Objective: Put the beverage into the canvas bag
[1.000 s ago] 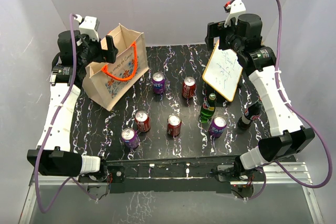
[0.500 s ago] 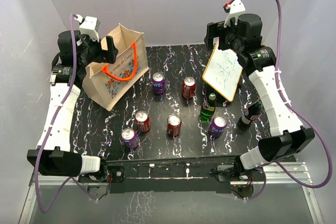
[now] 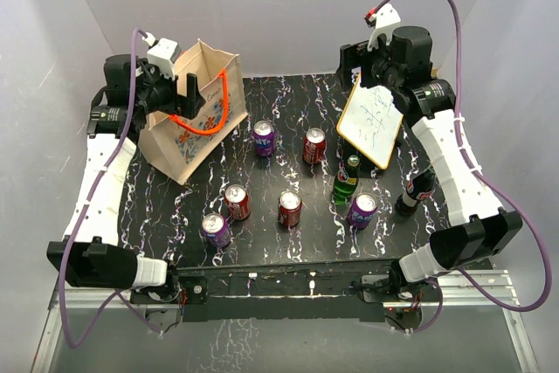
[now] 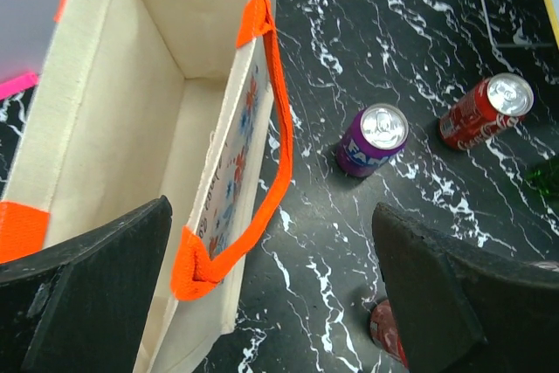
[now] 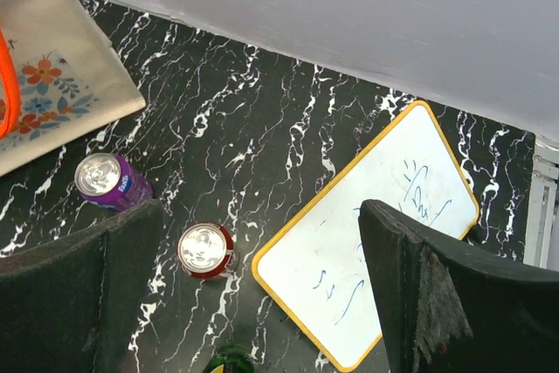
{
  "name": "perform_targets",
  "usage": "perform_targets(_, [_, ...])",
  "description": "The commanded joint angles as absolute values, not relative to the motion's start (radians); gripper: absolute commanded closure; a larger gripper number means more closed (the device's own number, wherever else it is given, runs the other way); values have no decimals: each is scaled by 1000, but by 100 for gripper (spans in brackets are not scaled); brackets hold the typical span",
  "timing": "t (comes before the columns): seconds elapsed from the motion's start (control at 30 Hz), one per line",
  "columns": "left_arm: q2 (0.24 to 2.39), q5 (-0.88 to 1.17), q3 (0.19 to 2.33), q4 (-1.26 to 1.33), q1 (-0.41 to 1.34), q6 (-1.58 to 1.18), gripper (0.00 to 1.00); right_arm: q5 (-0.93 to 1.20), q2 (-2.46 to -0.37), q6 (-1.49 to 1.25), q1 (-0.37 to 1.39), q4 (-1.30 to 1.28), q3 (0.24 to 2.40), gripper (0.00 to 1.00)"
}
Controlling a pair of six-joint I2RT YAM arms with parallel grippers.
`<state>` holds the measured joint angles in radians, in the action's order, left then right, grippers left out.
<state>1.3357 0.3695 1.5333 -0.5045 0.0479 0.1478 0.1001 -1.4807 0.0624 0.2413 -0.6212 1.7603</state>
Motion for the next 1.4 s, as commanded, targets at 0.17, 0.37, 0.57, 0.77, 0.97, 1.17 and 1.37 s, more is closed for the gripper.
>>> perform_targets(0.17, [1450, 413, 1609, -611, 43, 229, 3, 196, -1458, 105, 249, -561, 1706, 2])
perform_targets(0.37, [1542, 403, 1678, -679, 43, 259, 15, 228, -1469, 91, 247, -576, 1686, 2])
perform_targets(0.57, [1592, 382, 1695, -699, 43, 264, 25, 241, -1481, 81, 249, -571, 1665, 2])
perform_targets(0.77, [1600, 390, 1690, -724, 43, 250, 44, 252, -1508, 75, 257, -570, 1657, 2])
perform_targets(0.97, [1559, 445, 1646, -766, 44, 230, 67, 250, -1559, 72, 305, -565, 1668, 2])
perform_targets(1.17, [1536, 450, 1655, -839, 43, 247, 90, 258, -1625, 62, 396, -533, 1666, 2])
perform_targets(1.37, [1474, 450, 1602, -848, 44, 224, 96, 277, -1717, 54, 501, -463, 1671, 2])
